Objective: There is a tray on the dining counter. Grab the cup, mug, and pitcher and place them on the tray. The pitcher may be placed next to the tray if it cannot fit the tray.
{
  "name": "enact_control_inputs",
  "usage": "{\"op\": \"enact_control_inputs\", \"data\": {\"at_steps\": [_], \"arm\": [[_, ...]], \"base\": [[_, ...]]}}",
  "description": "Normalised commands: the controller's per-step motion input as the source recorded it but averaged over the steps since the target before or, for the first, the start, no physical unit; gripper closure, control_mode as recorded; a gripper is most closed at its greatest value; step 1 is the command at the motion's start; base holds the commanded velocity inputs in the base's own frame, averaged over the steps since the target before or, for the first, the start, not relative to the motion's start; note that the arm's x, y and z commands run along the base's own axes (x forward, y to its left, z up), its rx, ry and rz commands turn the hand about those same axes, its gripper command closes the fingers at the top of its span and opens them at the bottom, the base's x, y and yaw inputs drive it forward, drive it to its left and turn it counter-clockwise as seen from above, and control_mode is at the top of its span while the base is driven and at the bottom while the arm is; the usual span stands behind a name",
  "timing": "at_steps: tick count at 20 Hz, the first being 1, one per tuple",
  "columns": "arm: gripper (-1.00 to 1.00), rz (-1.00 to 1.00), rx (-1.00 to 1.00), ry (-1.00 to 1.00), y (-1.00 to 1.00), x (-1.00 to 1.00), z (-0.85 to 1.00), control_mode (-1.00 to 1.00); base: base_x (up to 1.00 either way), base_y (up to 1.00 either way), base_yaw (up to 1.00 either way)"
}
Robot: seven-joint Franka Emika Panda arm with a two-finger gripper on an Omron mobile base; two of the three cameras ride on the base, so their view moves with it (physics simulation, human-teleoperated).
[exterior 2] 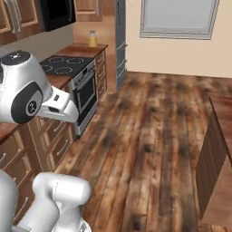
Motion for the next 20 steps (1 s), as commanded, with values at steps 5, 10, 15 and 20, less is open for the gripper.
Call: {"op": "enact_control_inputs", "data": {"at_steps": [5,10,15,20], "arm": [[-1.00,0.00,0.00,0.00,0.00,0.00,0.00,1.00],[-1.00,0.00,0.00,0.00,0.00,0.00,0.00,1.00],[-1.00,0.00,0.00,0.00,0.00,0.00,0.00,1.00],[-1.00,0.00,0.00,0.00,0.00,0.00,0.00,1.00]], "base": [[1.00,-0.10,0.00],[1.00,-0.56,0.00],[1.00,-0.45,0.00],[1.00,-0.12,0.00]]}}
